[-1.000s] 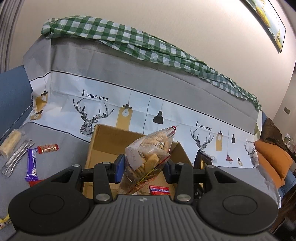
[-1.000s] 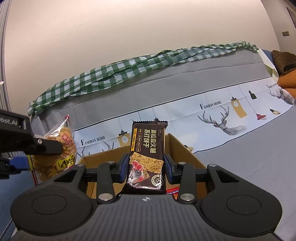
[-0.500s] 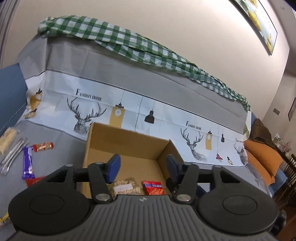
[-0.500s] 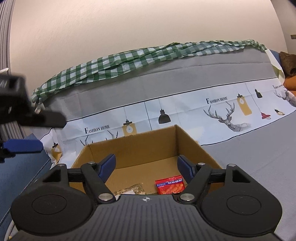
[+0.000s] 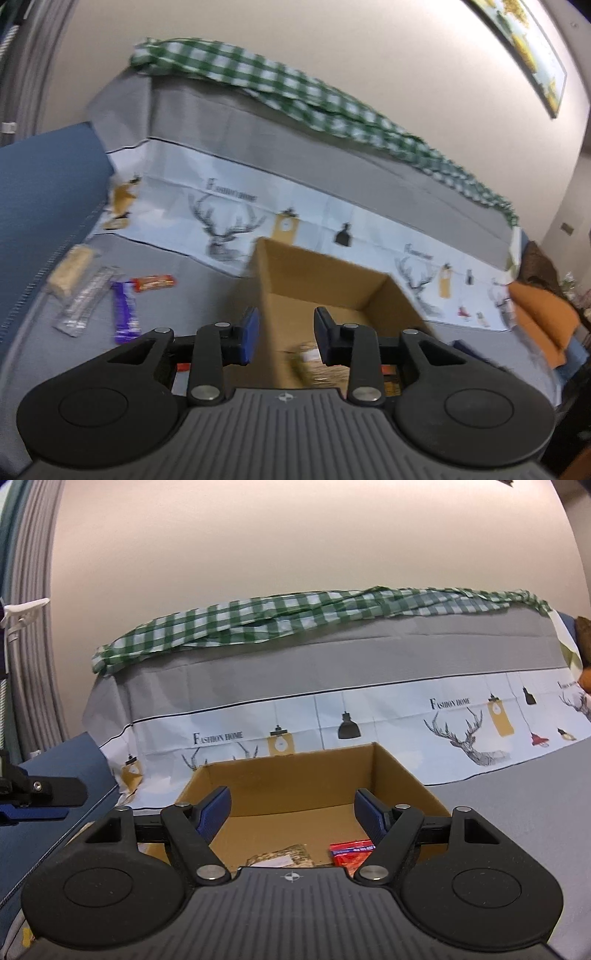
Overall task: Organize snacks
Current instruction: 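Open both tools to drop the cracker bag and dark bar into the box, then move the left tool to the pile and grasp the yellow Alpenliebe bar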
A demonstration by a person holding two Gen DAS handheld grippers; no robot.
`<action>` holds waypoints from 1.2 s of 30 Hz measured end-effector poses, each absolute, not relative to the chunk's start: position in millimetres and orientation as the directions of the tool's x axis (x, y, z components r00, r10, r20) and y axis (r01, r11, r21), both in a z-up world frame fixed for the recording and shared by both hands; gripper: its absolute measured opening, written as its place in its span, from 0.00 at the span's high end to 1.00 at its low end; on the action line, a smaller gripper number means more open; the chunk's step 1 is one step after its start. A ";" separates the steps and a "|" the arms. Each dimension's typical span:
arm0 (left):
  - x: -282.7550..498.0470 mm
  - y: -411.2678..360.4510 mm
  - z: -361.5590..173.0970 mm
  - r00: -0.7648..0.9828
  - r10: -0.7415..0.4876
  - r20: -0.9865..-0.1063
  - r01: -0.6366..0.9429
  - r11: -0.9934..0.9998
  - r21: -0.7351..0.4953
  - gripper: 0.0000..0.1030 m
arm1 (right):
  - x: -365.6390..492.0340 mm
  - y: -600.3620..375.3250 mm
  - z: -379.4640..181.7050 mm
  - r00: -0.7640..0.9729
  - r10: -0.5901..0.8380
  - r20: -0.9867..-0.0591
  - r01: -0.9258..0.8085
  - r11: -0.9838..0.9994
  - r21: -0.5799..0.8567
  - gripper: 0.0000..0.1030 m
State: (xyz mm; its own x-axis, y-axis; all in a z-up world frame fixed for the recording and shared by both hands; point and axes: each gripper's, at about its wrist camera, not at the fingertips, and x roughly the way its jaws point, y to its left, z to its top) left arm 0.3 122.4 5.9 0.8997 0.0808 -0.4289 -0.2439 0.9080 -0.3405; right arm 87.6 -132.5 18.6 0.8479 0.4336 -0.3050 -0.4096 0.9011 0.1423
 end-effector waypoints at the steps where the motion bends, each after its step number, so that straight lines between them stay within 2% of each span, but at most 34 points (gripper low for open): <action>1: -0.5 129.3 2.2 0.895 0.087 -0.437 -0.251 0.909 -0.332 0.65 | 85.6 -131.0 18.7 0.846 0.435 -0.307 -0.412 0.901 0.138 0.27; 7: -9.9 179.0 -44.1 0.841 0.159 -0.517 -0.340 0.899 -0.277 0.65 | 77.4 -122.2 17.0 0.836 0.437 -0.332 -0.418 0.899 0.129 0.27; 12: -8.5 204.6 -84.8 0.728 0.206 -0.654 -0.440 0.872 -0.215 0.64 | 69.3 -107.6 13.7 0.824 0.449 -0.345 -0.449 0.889 0.086 0.27; 14: -5.8 209.4 -90.4 0.708 0.217 -0.672 -0.452 0.871 -0.195 0.61 | 66.8 -101.3 12.5 0.819 0.455 -0.349 -0.460 0.885 0.073 0.27; 16: -2.6 213.8 -96.5 0.684 0.223 -0.695 -0.464 0.868 -0.178 0.51 | 64.9 -94.8 11.9 0.817 0.458 -0.352 -0.468 0.882 0.061 0.27; 21: 2.4 215.7 -114.7 0.598 0.216 -0.772 -0.489 0.861 -0.138 0.45 | 62.3 -82.5 10.2 0.807 0.464 -0.364 -0.481 0.875 0.050 0.27; 29: 12.1 193.0 -126.3 0.550 0.264 -0.793 -0.409 0.912 0.020 0.45 | 58.5 -69.5 8.5 0.793 0.477 -0.378 -0.506 0.862 0.028 0.27; 32: 13.4 191.5 -127.5 0.546 0.286 -0.787 -0.407 0.912 0.049 0.52 | 58.5 -68.3 8.4 0.792 0.477 -0.381 -0.506 0.862 0.026 0.27; 35: 14.9 196.6 -126.3 0.539 0.310 -0.783 -0.435 0.898 0.056 0.65 | 58.1 -67.4 8.5 0.791 0.477 -0.383 -0.508 0.861 0.024 0.27; 36: 13.9 199.1 -125.8 0.538 0.311 -0.783 -0.447 0.893 0.048 0.74 | 57.5 -67.3 8.5 0.791 0.477 -0.383 -0.508 0.861 0.023 0.27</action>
State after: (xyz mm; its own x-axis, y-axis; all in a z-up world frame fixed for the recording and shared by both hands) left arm 13.9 199.1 -125.8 0.5384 0.3113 -0.7831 -0.4466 0.8935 0.0481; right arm 57.5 -67.3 8.5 0.7909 0.4774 -0.3829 -0.5083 0.8609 0.0235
